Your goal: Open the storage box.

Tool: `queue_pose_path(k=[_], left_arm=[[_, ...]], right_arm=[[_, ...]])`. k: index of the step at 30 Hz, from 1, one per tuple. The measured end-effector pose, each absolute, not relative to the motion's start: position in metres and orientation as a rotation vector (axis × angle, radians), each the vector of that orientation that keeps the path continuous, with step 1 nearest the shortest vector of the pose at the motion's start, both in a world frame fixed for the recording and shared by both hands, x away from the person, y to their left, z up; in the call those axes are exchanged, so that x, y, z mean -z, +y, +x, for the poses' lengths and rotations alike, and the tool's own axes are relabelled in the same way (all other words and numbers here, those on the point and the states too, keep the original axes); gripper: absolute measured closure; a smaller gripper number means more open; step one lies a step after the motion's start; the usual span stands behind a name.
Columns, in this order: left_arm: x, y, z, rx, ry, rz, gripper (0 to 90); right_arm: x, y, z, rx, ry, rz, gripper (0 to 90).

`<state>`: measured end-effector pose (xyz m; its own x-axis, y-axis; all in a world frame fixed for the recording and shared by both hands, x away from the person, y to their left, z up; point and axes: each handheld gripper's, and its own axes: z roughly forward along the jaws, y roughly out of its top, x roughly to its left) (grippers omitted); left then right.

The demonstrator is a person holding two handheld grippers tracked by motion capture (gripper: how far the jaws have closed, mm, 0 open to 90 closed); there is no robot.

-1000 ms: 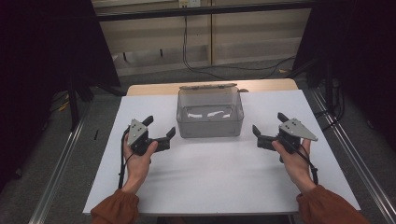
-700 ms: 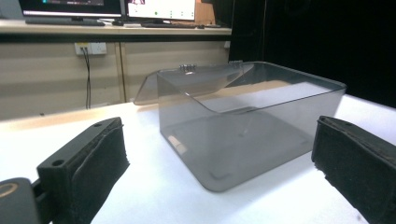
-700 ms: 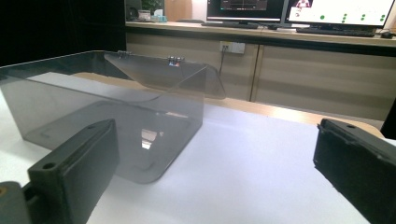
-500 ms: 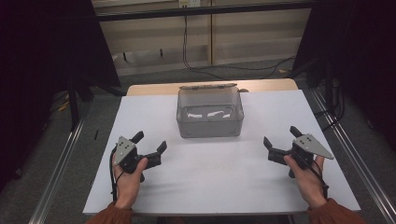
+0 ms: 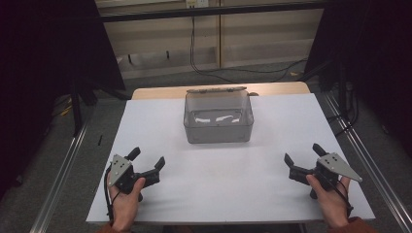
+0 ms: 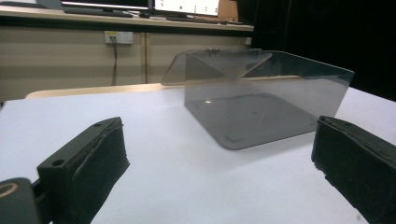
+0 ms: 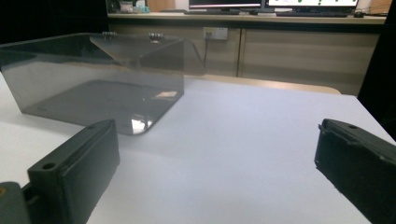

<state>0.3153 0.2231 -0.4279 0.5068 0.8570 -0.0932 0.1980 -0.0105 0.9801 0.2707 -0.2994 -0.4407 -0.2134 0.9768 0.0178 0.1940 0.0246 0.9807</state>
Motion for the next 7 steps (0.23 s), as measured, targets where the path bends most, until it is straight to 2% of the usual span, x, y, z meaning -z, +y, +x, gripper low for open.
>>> queue_pose_path(k=[7], left_arm=[[0.4358,0.2244,0.3228,-0.627,1.009,1.564,3.1]], right_arm=[[0.4431,-0.293,0.27,-1.261,1.535,1.216,0.0]])
